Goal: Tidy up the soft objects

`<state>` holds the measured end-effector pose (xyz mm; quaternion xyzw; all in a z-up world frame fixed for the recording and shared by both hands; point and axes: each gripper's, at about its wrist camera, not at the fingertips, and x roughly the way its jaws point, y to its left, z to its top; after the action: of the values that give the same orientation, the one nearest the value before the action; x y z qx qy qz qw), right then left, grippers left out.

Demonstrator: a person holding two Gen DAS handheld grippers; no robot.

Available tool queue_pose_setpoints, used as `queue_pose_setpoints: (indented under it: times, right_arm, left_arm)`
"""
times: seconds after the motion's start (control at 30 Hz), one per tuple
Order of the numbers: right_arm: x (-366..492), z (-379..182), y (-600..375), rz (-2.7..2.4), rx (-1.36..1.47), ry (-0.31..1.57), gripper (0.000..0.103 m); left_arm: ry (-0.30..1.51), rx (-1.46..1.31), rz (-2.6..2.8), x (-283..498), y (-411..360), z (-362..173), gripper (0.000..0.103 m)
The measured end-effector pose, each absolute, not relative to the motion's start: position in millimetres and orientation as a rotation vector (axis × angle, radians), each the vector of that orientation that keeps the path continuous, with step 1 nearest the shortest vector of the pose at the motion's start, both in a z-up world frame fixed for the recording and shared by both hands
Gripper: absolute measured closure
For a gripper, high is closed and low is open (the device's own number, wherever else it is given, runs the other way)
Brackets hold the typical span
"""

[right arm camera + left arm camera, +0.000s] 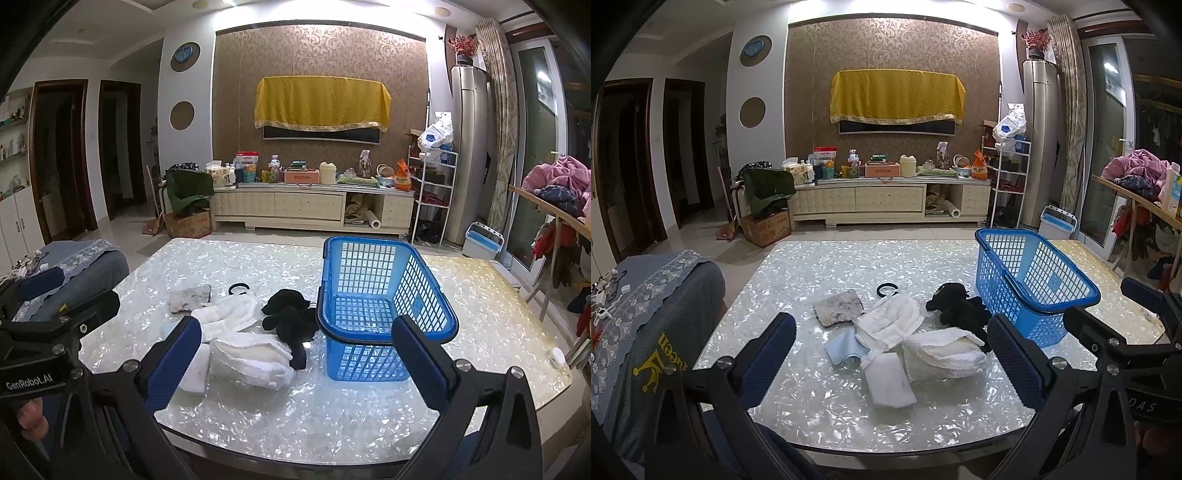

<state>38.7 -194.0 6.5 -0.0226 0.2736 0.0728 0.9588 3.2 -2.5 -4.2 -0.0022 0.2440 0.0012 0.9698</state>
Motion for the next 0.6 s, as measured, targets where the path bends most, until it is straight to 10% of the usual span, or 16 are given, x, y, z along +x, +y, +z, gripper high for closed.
queue_pose_setpoints:
  times: [0.6]
  right_arm:
    - [37.0, 6.9, -197.0, 0.142, -0.033, 0.553, 0.000]
  left_arm:
    - [0.509, 0.001, 0.002, 2.4, -4.6, -5.7, 0.000]
